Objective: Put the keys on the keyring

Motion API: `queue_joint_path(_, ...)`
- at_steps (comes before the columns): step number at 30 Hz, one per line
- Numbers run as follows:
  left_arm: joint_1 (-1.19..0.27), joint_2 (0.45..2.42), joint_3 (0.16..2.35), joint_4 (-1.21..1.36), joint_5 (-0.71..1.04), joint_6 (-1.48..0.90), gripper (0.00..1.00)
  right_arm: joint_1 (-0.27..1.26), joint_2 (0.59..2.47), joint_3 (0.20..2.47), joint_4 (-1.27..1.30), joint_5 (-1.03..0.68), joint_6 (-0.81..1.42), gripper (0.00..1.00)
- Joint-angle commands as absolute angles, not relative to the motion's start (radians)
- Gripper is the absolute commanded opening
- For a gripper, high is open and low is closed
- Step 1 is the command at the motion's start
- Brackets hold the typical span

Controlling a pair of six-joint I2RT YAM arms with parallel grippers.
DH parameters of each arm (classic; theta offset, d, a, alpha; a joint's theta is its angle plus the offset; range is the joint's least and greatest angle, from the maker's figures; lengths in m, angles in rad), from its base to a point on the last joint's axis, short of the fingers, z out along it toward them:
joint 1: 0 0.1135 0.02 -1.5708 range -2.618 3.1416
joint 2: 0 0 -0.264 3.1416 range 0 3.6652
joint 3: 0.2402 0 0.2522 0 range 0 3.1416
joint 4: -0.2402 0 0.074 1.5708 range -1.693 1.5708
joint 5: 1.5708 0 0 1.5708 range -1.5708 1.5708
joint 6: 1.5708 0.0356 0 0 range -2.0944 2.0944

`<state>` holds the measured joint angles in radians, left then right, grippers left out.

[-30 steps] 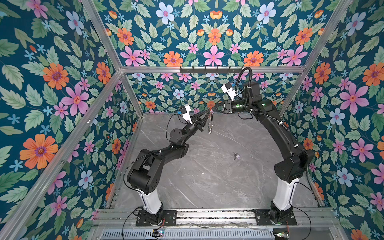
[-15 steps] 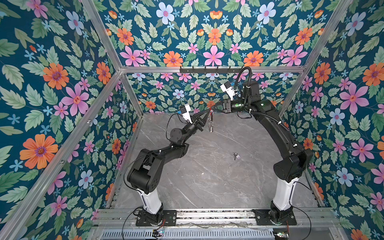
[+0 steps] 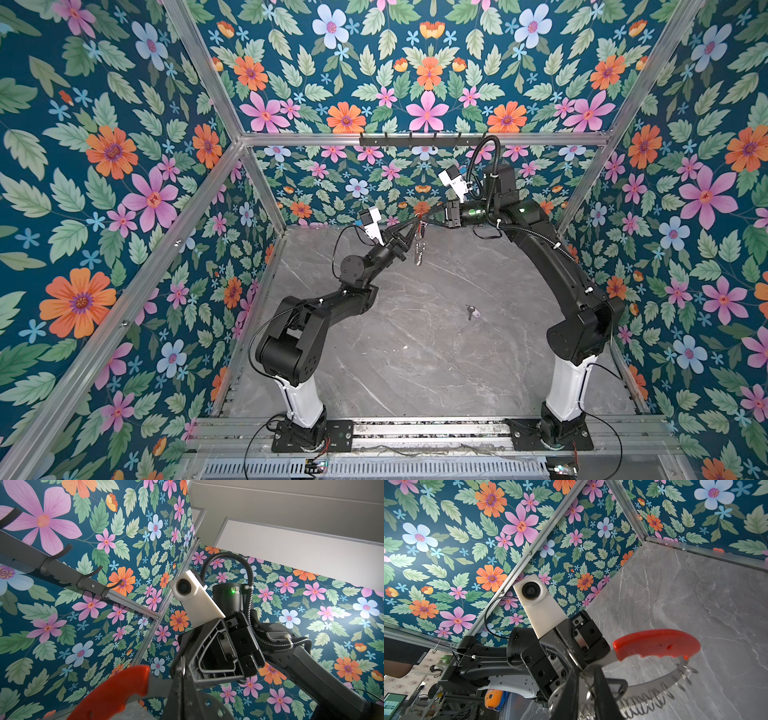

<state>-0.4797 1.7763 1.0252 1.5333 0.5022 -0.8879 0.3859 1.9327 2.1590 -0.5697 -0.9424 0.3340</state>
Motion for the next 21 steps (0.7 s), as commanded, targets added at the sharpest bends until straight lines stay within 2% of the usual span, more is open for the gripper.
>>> queue_joint_path(1,-0.479,1.776,1.034,1.596,0.511,-0.903,0.0,0.388,1.93,2.161,-0.522,-0.963,0.339,0.14)
queue_joint_path(11,-0.479,1.78,1.033,1.601,0.511,-0.914,0.0,0.391,1.927,2.153,-0.511,-0.968,0.344,0.0)
queue_joint_path(21,-0.479,1.799,1.03,1.603,0.52,-0.923,0.0,0.392,1.898,2.115,-0.479,-0.942,0.34,0.0)
